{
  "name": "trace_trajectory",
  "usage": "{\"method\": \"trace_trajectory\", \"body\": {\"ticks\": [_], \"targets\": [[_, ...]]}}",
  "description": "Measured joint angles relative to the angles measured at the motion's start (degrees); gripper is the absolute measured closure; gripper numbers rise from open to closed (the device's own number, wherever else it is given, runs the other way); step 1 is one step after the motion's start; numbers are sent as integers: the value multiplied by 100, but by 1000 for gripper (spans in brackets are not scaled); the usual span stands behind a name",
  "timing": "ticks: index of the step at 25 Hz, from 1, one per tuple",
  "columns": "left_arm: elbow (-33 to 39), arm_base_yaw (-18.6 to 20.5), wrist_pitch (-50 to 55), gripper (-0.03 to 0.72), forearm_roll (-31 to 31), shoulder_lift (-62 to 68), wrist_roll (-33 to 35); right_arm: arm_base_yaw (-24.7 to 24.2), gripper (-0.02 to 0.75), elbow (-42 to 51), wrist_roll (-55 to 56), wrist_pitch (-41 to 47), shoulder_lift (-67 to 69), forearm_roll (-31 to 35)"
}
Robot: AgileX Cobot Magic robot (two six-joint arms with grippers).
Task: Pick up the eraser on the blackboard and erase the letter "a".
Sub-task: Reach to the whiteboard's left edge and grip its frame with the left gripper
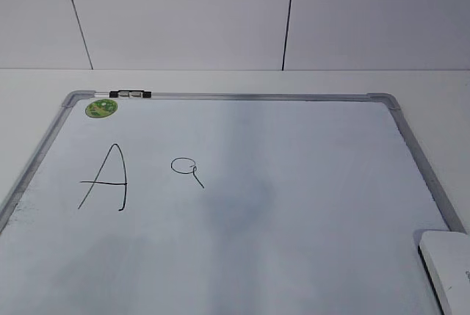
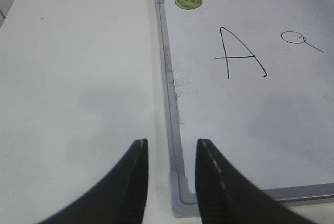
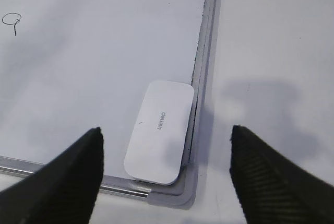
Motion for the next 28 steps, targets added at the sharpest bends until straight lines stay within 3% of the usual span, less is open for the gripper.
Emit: {"method": "trace_trajectory", "body": {"ticks": [14,22,28], "targets": [[0,0,0,454,0,0,0,0,160,-60,0,0,26,0],[0,0,0,454,0,0,0,0,160,-382,67,13,908,87],[0,0,0,447,-301,14,-70,0,160,-777,761,353,1927,170]]}}
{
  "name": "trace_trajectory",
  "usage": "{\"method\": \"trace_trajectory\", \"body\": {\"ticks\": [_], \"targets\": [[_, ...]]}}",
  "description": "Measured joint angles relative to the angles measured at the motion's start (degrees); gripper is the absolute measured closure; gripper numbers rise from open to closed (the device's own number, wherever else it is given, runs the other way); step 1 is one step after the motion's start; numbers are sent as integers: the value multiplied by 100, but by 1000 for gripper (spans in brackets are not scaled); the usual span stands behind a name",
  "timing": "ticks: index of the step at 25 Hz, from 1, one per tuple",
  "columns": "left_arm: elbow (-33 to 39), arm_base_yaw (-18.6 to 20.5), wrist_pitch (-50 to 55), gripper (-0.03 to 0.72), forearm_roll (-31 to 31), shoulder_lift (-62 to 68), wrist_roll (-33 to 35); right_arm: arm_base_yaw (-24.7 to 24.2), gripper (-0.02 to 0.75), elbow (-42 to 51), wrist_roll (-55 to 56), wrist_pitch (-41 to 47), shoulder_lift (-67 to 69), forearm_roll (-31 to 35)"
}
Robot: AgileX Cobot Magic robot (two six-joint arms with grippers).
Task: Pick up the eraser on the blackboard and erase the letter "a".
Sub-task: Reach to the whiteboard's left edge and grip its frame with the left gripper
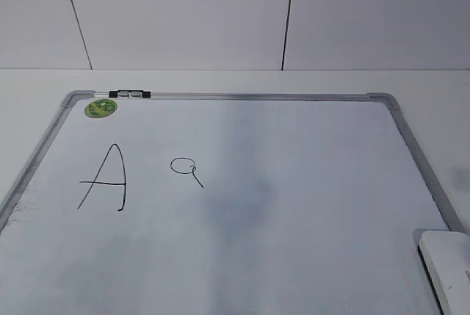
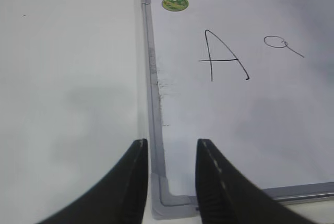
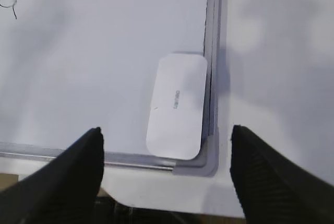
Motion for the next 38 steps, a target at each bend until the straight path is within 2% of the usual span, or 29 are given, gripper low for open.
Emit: {"method": "trace_trajectory", "body": {"ticks": [6,18,26,38], "targets": [[-145,0,235,437,-48,739,-29,0,160,-357,252,269,1021,12],[-1483,0,585,437,-48,4011,-107,0,160,-697,363,269,2350,264],[-2067,0,94,437,231,6141,-107,0,160,-710,363,259,2499,387],[-3563,0,-516,437,382,8969,-27,0,160,-734,368,259,2499,427]]}}
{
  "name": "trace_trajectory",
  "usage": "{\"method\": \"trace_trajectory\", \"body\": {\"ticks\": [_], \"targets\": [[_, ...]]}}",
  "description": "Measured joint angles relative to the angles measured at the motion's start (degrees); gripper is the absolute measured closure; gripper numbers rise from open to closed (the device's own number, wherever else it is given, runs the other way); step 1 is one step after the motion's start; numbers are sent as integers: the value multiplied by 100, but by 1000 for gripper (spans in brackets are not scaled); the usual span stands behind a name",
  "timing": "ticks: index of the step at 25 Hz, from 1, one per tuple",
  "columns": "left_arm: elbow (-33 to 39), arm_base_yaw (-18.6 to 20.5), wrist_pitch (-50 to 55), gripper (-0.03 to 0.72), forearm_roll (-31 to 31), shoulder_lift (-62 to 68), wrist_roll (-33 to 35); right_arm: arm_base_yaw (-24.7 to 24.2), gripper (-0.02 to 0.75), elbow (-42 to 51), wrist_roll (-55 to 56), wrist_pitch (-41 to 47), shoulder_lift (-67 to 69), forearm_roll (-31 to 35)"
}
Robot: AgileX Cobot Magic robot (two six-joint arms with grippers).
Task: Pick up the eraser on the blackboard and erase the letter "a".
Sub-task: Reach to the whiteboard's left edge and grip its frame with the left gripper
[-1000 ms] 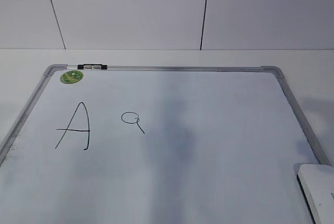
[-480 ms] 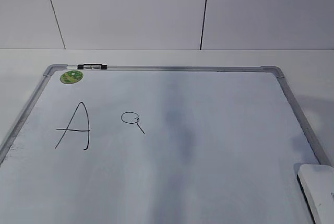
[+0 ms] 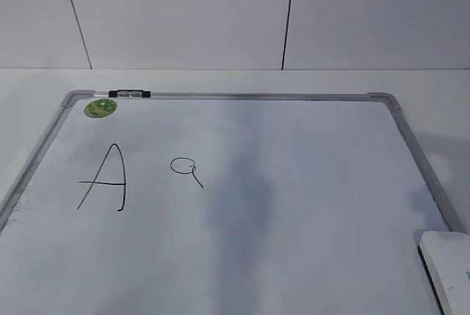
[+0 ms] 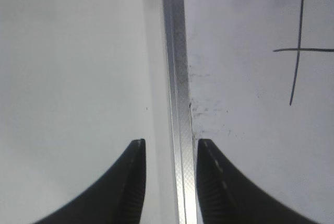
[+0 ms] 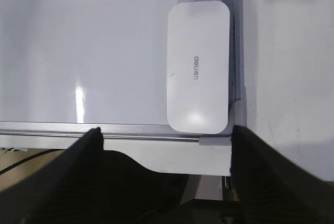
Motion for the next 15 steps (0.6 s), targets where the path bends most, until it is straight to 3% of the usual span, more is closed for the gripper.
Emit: {"method": "trace_trajectory", "body": {"ticks": [15], "targets": [[-387,0,-395,437,7,1700,176,0,161,-4,9,0,0,0]]}}
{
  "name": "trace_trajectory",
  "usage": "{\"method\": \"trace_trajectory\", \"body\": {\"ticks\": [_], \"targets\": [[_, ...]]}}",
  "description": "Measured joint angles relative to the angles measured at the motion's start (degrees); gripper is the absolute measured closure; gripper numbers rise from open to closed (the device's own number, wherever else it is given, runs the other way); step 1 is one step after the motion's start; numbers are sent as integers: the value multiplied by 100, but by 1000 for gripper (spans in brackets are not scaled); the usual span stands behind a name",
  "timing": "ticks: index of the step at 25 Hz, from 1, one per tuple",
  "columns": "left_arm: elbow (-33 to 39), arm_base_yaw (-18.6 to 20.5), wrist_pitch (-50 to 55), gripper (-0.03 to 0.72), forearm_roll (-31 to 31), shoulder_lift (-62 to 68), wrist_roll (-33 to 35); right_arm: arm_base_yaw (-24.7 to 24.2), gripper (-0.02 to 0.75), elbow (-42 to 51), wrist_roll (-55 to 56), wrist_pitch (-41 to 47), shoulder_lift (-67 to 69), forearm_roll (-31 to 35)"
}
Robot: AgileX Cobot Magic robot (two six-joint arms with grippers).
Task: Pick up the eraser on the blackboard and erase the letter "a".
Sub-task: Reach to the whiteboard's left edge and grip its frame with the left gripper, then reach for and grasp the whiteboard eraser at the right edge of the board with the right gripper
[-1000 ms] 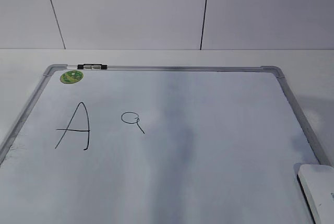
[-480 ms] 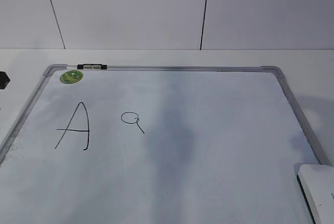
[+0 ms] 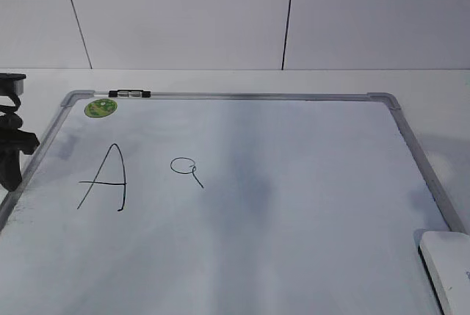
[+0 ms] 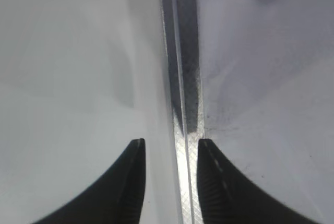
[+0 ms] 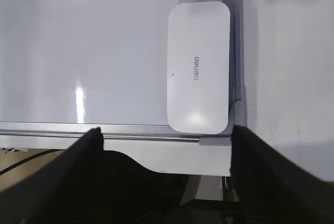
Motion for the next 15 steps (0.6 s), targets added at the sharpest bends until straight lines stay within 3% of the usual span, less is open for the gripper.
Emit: {"method": "trace_trajectory", "body": {"ticks": [15], "targets": [[-91,0,-92,473,0,351,14,0,161,0,0,0,0,0]]}}
